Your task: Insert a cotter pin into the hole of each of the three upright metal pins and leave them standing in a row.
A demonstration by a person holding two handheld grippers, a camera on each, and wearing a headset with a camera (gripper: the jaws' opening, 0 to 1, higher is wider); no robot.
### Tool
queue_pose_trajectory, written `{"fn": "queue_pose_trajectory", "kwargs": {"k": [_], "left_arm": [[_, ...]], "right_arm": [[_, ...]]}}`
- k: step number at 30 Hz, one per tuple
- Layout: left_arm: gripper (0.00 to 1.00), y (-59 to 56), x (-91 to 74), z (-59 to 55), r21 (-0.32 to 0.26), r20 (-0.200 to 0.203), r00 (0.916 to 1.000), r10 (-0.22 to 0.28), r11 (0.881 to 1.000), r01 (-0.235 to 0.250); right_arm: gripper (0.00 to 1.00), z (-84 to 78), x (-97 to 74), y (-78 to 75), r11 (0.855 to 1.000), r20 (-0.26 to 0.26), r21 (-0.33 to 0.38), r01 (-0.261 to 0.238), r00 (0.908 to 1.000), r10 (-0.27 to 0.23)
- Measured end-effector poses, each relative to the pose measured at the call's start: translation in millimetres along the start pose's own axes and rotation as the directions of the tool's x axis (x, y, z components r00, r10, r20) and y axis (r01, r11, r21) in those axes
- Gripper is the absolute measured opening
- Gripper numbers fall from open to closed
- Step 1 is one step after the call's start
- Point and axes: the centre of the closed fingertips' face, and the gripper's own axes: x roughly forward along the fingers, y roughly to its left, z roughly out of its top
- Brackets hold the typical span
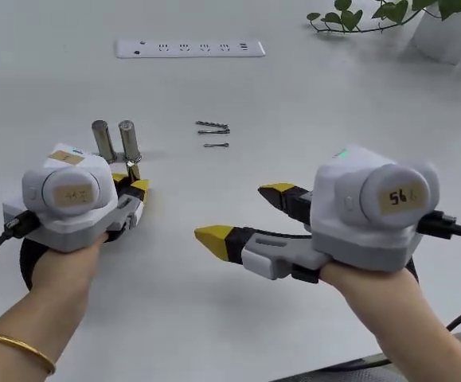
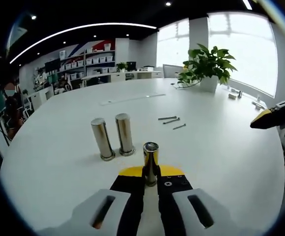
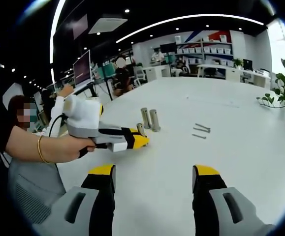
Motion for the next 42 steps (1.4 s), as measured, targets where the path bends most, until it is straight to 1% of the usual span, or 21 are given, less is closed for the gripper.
{"fn": "queue_pose_trajectory", "kwargs": {"k": [2, 8, 12, 15, 19, 26, 28, 32, 33, 35, 39, 40, 42], "left_arm": [[0.06, -2.7, -1.3, -0.1, 0.009, 0.004, 1.0000, 0.000, 1.000, 0.000], [0.06, -4.8, -3.3, -2.4, 0.025, 0.002, 1.0000, 0.006, 1.000, -0.006], [0.06, -7.1, -3.5, -2.6, 0.020, 0.008, 1.0000, -0.004, 1.000, 0.003], [0.06, -7.4, -3.6, -2.7, 0.030, 0.009, 1.0000, -0.001, 1.000, 0.001], [0.06, -7.7, -3.4, -2.7, 0.027, 0.009, 1.0000, -0.004, 1.000, 0.004], [0.07, -7.2, -2.7, -2.6, 0.047, -0.002, 1.0000, -0.006, 0.999, 0.006], [0.09, -6.3, -2.9, -2.1, 0.047, 0.000, 1.0000, -0.003, 0.999, 0.003], [0.12, -5.9, -3.8, -0.8, 0.037, -0.001, 0.9999, -0.012, 0.999, 0.012], [0.15, -5.5, -4.1, -0.6, 0.034, -0.002, 0.9999, -0.012, 0.999, 0.012], [0.19, -4.6, -5.7, 0.9, 0.025, -0.001, 0.9999, -0.015, 1.000, 0.015], [0.25, -4.1, -11.5, 4.4, 0.017, 0.006, 0.9997, -0.025, 1.000, 0.025], [0.28, -4.3, -12.5, 4.7, 0.010, 0.005, 0.9996, -0.028, 1.000, 0.028], [0.34, -3.9, -15.4, 3.0, -0.020, -0.012, 0.9995, -0.029, 0.999, 0.029]], "right_arm": [[0.59, 0.3, -0.7, -0.1, 1.000, 0.002, 0.011, -0.001, 1.0000, 0.001], [0.58, -1.2, -1.6, 0.2, 1.000, 0.000, 0.024, -0.001, 1.0000, 0.001], [0.58, -2.4, -1.4, 0.9, 1.000, -0.006, 0.024, -0.003, 1.0000, 0.003], [0.58, -2.3, -1.1, 1.8, 1.000, -0.004, 0.027, -0.005, 1.0000, 0.005], [0.58, -2.2, -0.8, 2.5, 1.000, -0.005, 0.024, -0.007, 1.0000, 0.007], [0.58, -0.3, 0.3, 1.3, 0.999, -0.002, 0.033, -0.009, 1.0000, 0.009], [0.58, 0.6, 0.4, 1.9, 0.999, 0.001, 0.035, -0.012, 0.9999, 0.012], [0.57, 3.5, 1.6, 0.9, 0.999, 0.004, 0.034, -0.014, 0.9999, 0.014], [0.57, 4.0, 1.8, 0.7, 0.999, 0.003, 0.034, -0.015, 0.9999, 0.015], [0.58, 5.2, 1.9, -2.5, 1.000, 0.000, 0.029, -0.003, 1.0000, 0.003], [0.56, 8.8, 2.2, -11.0, 1.000, -0.009, 0.011, -0.005, 0.9999, 0.005], [0.56, 9.9, 2.6, -13.3, 1.000, -0.010, 0.008, -0.005, 0.9999, 0.005], [0.56, 12.3, 5.1, -20.2, 1.000, -0.011, -0.005, -0.003, 0.9999, 0.003]]}}
